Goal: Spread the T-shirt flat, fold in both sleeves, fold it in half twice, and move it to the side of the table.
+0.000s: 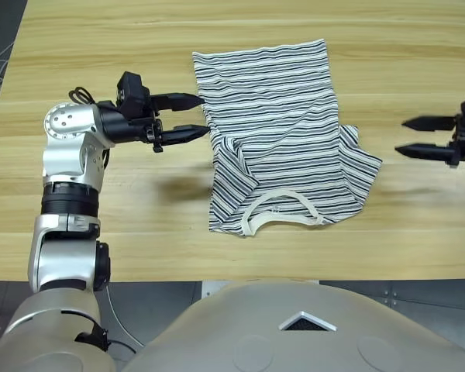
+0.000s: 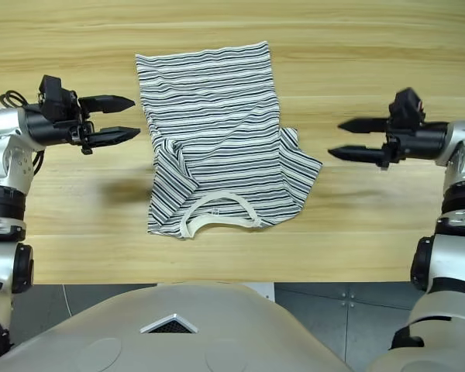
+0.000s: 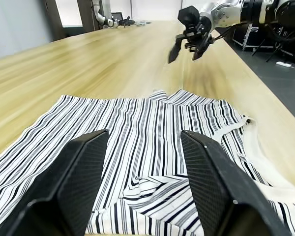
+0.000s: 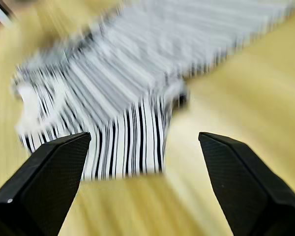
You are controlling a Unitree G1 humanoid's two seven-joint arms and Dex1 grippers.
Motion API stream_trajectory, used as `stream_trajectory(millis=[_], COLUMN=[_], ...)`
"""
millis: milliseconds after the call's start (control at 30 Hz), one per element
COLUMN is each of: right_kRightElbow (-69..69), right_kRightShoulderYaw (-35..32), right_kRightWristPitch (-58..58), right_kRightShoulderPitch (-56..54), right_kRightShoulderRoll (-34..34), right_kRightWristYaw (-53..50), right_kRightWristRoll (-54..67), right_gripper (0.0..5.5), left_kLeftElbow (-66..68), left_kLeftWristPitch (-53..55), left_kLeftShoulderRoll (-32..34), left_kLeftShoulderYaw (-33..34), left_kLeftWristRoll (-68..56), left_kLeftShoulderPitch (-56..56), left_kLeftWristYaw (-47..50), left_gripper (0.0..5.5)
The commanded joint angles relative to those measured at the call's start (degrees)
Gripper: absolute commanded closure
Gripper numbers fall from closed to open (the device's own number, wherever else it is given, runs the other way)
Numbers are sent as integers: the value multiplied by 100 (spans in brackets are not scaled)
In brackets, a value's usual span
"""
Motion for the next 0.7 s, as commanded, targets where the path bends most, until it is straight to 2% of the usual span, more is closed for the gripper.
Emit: stream_trajectory(millis=[33,167,300,700], right_kRightElbow=[827,1356,1779,1727], right_kRightShoulderYaw=[364,585,501,387], right_kRightWristPitch=[-509,-922,-852,-774], right_kRightShoulderPitch=[-372,-428,-586,-545], right_kRightShoulderRoll=[223,667,1013,1138], right_kRightWristYaw=[-258,-735,-1259,-405], right_kRightWristRoll=[-787,-1355,-1469,-1454], right_gripper=[142,142,142,142], left_kLeftElbow=[-657,-1049,-1373,-1659], left_kLeftWristPitch=[228,430,663,892], left_kLeftShoulderRoll=[142,187,203,144], left_kLeftShoulderYaw=[299,494,595,690], left_kLeftWristRoll=[46,53,56,137], left_kLeftShoulderPitch=[279,493,578,613], left_kLeftWristYaw=[280,404,500,606], left_gripper=[278,278,278,278])
